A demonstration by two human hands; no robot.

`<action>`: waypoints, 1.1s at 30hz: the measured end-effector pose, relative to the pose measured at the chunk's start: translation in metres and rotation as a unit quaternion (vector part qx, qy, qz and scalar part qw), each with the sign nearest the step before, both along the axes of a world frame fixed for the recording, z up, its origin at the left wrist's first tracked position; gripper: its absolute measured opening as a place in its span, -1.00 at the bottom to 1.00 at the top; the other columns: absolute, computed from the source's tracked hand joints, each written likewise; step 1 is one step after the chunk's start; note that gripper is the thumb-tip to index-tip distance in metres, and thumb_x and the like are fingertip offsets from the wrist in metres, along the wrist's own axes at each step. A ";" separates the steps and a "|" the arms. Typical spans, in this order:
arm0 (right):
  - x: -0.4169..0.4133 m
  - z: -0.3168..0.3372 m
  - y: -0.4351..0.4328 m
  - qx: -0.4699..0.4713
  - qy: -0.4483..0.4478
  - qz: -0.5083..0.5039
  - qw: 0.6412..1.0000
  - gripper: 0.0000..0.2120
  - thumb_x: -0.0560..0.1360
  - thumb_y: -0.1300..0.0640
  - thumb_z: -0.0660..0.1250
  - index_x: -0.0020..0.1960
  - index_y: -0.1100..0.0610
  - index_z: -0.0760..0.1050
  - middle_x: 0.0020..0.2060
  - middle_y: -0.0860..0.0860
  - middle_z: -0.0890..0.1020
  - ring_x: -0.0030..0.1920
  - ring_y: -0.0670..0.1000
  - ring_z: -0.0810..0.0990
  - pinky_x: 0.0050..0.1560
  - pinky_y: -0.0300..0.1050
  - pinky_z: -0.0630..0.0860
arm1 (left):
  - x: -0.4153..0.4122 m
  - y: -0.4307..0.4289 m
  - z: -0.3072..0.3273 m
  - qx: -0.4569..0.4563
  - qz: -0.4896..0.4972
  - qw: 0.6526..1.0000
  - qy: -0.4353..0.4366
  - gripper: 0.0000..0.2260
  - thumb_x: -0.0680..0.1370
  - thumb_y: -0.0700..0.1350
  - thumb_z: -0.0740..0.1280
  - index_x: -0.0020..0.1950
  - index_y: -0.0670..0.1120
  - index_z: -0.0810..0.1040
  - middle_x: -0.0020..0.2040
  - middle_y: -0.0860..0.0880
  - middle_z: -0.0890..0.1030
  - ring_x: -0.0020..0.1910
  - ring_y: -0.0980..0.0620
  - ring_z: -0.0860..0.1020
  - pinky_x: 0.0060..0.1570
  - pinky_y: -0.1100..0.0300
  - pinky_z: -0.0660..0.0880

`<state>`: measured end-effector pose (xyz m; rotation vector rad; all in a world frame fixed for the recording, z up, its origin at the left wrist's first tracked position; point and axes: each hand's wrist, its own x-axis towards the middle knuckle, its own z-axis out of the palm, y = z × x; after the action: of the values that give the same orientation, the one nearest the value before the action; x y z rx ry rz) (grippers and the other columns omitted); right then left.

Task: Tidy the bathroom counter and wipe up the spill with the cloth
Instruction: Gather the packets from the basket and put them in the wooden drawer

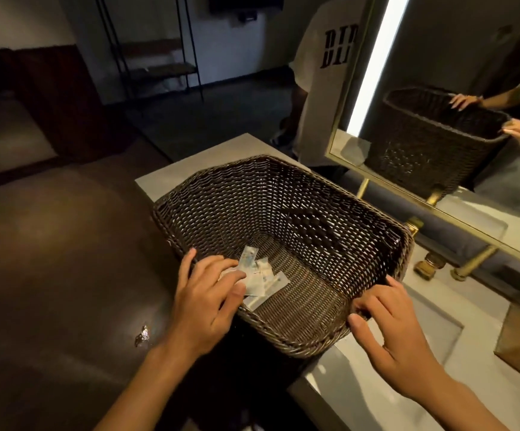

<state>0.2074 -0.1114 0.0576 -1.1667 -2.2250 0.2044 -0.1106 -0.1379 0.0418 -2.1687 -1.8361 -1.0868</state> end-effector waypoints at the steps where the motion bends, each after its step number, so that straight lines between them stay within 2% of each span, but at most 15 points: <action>1: -0.001 0.001 0.002 0.004 -0.011 0.001 1.000 -0.76 0.60 -0.06 0.17 -0.09 0.04 0.52 -0.16 -0.13 0.47 -0.06 -0.08 0.45 0.41 0.17 0.28 | 0.000 0.000 -0.001 0.004 0.000 1.000 -0.002 -0.51 0.69 0.14 0.02 0.07 -0.05 0.71 0.14 0.02 0.68 0.24 0.00 0.53 0.48 -0.27 0.15; 6: 0.000 0.015 0.022 -0.004 -0.120 0.036 0.992 -0.64 0.64 -0.17 0.04 -0.23 -0.04 0.40 -0.31 -0.17 0.36 -0.23 -0.07 0.33 0.03 -0.03 0.34 | 0.002 0.002 -0.003 0.014 0.003 1.000 -0.012 -0.51 0.69 0.12 0.04 0.05 -0.07 0.72 0.13 -0.01 0.68 0.22 -0.03 0.54 0.46 -0.30 0.17; 9: -0.006 0.031 0.042 -0.048 -0.243 0.084 0.965 -0.51 0.63 -0.27 -0.08 -0.34 -0.07 0.32 -0.39 -0.17 0.38 -0.29 -0.15 0.34 -0.13 -0.09 0.35 | 0.004 0.002 -0.004 0.017 0.008 1.000 -0.016 -0.50 0.69 0.10 0.03 0.06 -0.10 0.72 0.15 -0.03 0.67 0.24 -0.06 0.53 0.45 -0.32 0.16; 11: -0.017 0.047 0.064 -0.145 -0.342 0.128 0.920 -0.40 0.56 -0.38 -0.13 -0.31 -0.01 0.41 -0.37 -0.11 0.50 -0.29 -0.11 0.47 -0.16 -0.10 0.45 | 0.007 0.001 -0.004 0.018 0.015 1.000 -0.020 -0.50 0.69 0.09 0.02 0.07 -0.11 0.72 0.17 -0.04 0.67 0.25 -0.06 0.53 0.46 -0.32 0.16; 13: -0.034 0.055 0.088 -0.302 -0.365 0.189 0.860 -0.41 0.46 -0.43 -0.02 -0.12 -0.01 0.56 -0.26 -0.07 0.65 -0.22 -0.10 0.60 -0.11 -0.13 0.54 | 0.008 0.001 -0.003 0.014 0.020 0.999 -0.027 -0.50 0.69 0.08 0.02 0.07 -0.12 0.72 0.19 -0.04 0.66 0.27 -0.06 0.52 0.48 -0.30 0.14; 14: -0.046 0.053 0.099 -0.367 -0.356 0.228 0.828 -0.49 0.45 -0.39 0.08 -0.01 -0.04 0.59 -0.16 -0.08 0.69 -0.16 -0.13 0.64 -0.05 -0.15 0.57 | 0.008 0.001 -0.003 0.012 0.022 0.999 -0.030 -0.49 0.69 0.08 0.01 0.08 -0.12 0.72 0.20 -0.04 0.66 0.28 -0.06 0.51 0.49 -0.29 0.13; 16: -0.072 0.035 0.122 -0.402 -0.367 0.293 0.786 -0.70 0.52 -0.19 0.24 0.12 -0.07 0.59 -0.02 -0.10 0.69 -0.08 -0.13 0.65 0.00 -0.19 0.57 | 0.008 0.000 -0.004 0.013 0.027 0.999 -0.027 -0.47 0.70 0.08 0.00 0.10 -0.13 0.72 0.21 -0.04 0.65 0.29 -0.05 0.50 0.49 -0.28 0.13; 18: -0.099 0.007 0.142 -0.376 -0.439 0.309 0.755 -0.78 0.58 0.02 0.30 0.18 0.05 0.55 -0.01 -0.05 0.63 -0.17 -0.08 0.60 -0.11 -0.21 0.55 | 0.008 0.002 -0.006 0.016 0.037 0.999 -0.021 -0.45 0.70 0.07 -0.03 0.10 -0.14 0.73 0.21 -0.05 0.65 0.29 -0.04 0.51 0.48 -0.28 0.15; 20: -0.129 -0.020 0.160 -0.321 -0.496 0.331 0.736 -0.75 0.58 0.10 0.30 0.25 0.08 0.50 0.01 0.01 0.60 -0.08 0.01 0.61 0.00 -0.08 0.61 | 0.011 0.004 -0.007 0.016 0.059 0.998 -0.022 -0.41 0.70 0.08 -0.06 0.07 -0.15 0.73 0.21 -0.07 0.66 0.29 -0.06 0.52 0.49 -0.25 0.16; 23: -0.170 -0.054 0.181 -0.215 -0.494 0.367 0.758 -0.52 0.56 0.01 0.31 0.45 0.02 0.33 0.25 0.12 0.52 0.23 0.16 0.54 0.27 0.10 0.53 | 0.015 0.003 -0.007 0.009 0.085 0.996 -0.023 -0.35 0.69 0.10 -0.12 0.04 -0.17 0.74 0.21 -0.12 0.66 0.30 -0.07 0.51 0.49 -0.24 0.17; 25: -0.192 -0.079 0.194 -0.137 -0.483 0.372 0.781 -0.36 0.54 0.00 0.34 0.55 0.06 0.19 0.39 0.14 0.39 0.34 0.19 0.45 0.34 0.11 0.47 | 0.013 0.001 -0.006 -0.015 0.089 0.996 -0.008 -0.31 0.69 0.12 -0.17 0.08 -0.17 0.72 0.25 -0.14 0.64 0.34 -0.08 0.48 0.50 -0.23 0.14; 26: -0.201 -0.092 0.198 -0.116 -0.471 0.374 0.790 -0.35 0.55 0.03 0.34 0.56 0.06 0.17 0.39 0.13 0.38 0.34 0.18 0.44 0.32 0.10 0.47 | 0.012 0.000 -0.005 -0.025 0.088 0.996 0.001 -0.32 0.69 0.12 -0.17 0.11 -0.17 0.71 0.28 -0.15 0.62 0.37 -0.09 0.46 0.52 -0.21 0.12; 28: -0.212 -0.112 0.204 -0.075 -0.458 0.390 0.795 -0.50 0.59 0.05 0.29 0.50 0.06 0.28 0.30 0.12 0.44 0.29 0.18 0.48 0.24 0.09 0.47 | 0.011 -0.003 -0.004 -0.030 0.085 0.996 0.012 -0.37 0.69 0.09 -0.14 0.16 -0.18 0.68 0.32 -0.15 0.59 0.41 -0.10 0.44 0.52 -0.21 0.09; 30: -0.216 -0.124 0.210 -0.033 -0.466 0.400 0.789 -0.64 0.62 0.06 0.23 0.40 0.07 0.41 0.27 0.11 0.49 0.29 0.18 0.47 0.28 0.10 0.41 | 0.013 -0.002 -0.004 -0.025 0.091 0.995 0.022 -0.39 0.69 0.08 -0.12 0.17 -0.18 0.68 0.32 -0.15 0.58 0.42 -0.11 0.44 0.51 -0.21 0.11; 33: -0.217 -0.132 0.212 -0.013 -0.444 0.407 0.798 -0.69 0.59 0.08 0.27 0.31 0.12 0.48 0.23 0.11 0.53 0.24 0.15 0.50 0.27 0.10 0.45 | 0.016 0.004 -0.005 -0.021 0.103 0.994 0.016 -0.36 0.69 0.09 -0.14 0.16 -0.20 0.68 0.31 -0.16 0.59 0.41 -0.12 0.45 0.51 -0.18 0.12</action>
<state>-0.0096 0.1009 -0.0740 -0.1684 -3.4722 0.0036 -0.0946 -0.1340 0.0366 -1.9504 -2.0323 -0.9725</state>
